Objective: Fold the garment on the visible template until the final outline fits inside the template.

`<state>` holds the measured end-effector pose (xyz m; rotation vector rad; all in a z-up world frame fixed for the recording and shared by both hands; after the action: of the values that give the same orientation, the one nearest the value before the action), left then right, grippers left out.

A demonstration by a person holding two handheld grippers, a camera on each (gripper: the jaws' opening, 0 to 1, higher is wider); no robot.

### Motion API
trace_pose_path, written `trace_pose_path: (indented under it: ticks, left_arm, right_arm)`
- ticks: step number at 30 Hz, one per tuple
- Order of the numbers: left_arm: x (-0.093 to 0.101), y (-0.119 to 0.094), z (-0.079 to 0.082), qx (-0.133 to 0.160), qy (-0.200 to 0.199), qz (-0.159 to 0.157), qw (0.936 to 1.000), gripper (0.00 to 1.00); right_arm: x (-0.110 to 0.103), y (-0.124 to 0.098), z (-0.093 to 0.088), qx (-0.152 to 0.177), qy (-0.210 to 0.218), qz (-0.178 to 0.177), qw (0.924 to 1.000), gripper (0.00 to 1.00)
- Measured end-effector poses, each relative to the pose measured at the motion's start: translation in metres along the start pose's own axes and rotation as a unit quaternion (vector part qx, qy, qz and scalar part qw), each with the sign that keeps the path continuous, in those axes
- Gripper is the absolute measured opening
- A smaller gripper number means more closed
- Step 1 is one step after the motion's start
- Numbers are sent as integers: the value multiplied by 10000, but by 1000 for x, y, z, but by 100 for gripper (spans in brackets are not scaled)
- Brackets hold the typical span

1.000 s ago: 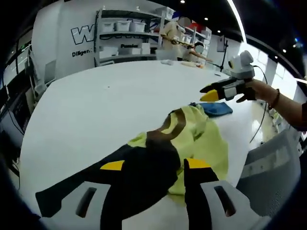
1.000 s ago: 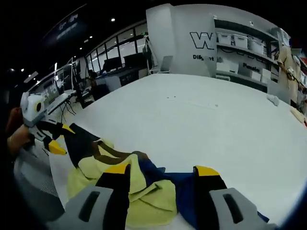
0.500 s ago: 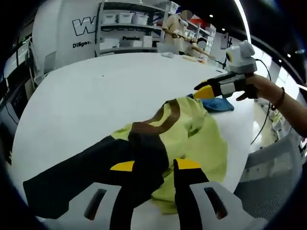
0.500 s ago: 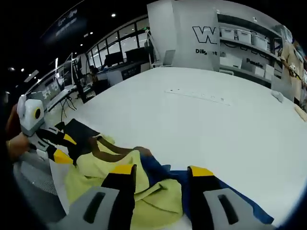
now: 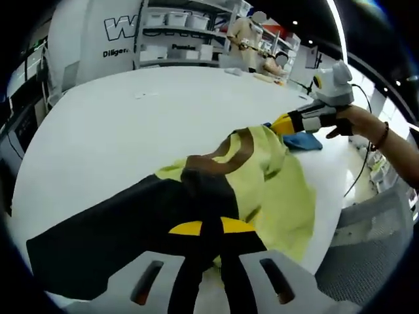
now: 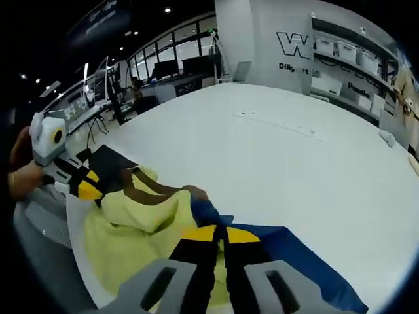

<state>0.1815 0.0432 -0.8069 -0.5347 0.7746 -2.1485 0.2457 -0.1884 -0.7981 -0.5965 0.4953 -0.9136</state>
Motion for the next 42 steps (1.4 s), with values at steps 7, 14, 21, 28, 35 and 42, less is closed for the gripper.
trace_pose_path:
  ticks: [7, 14, 21, 28, 35, 42]
  left_arm:
    - [-6, -5, 4, 124, 45, 75, 9999, 0]
    - [-14, -21, 21, 354, 105, 170, 9992, 0]
    - [-25, -38, 39, 521, 237, 294, 9979, 0]
    - [-42, -64, 66, 749, 477, 425, 9951, 0]
    - [-58, -86, 109, 798, 827, 410, 9925, 0]
    - [-74, -86, 137, 598, 1106, 344, 9915, 0]
  right_arm:
    - [-1, -10, 5, 164, -181, -55, 9997, 0]
    - [-1, -25, 16, 421, -257, -160, 9987, 0]
    - [0, -48, 35, 727, -351, -332, 9962, 0]
    - [-5, -60, 52, 964, -448, -425, 9934, 0]
    - [-10, -73, 83, 1373, -569, -542, 9874, 0]
    - [-9, -71, 106, 1414, -723, -687, 9849, 0]
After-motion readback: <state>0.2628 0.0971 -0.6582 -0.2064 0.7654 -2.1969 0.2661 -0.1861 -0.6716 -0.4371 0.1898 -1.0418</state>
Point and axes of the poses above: the point that each gripper's makers call its tool centre point, and the gripper's own axes: y roughly forward along the fingers, x roughly to its right, z roughly out of its top, the point moved 4 cm from there along -y, roughly backward along the fingers, and after that the axes turned 5 degrees about y, right-handed, at the moved point
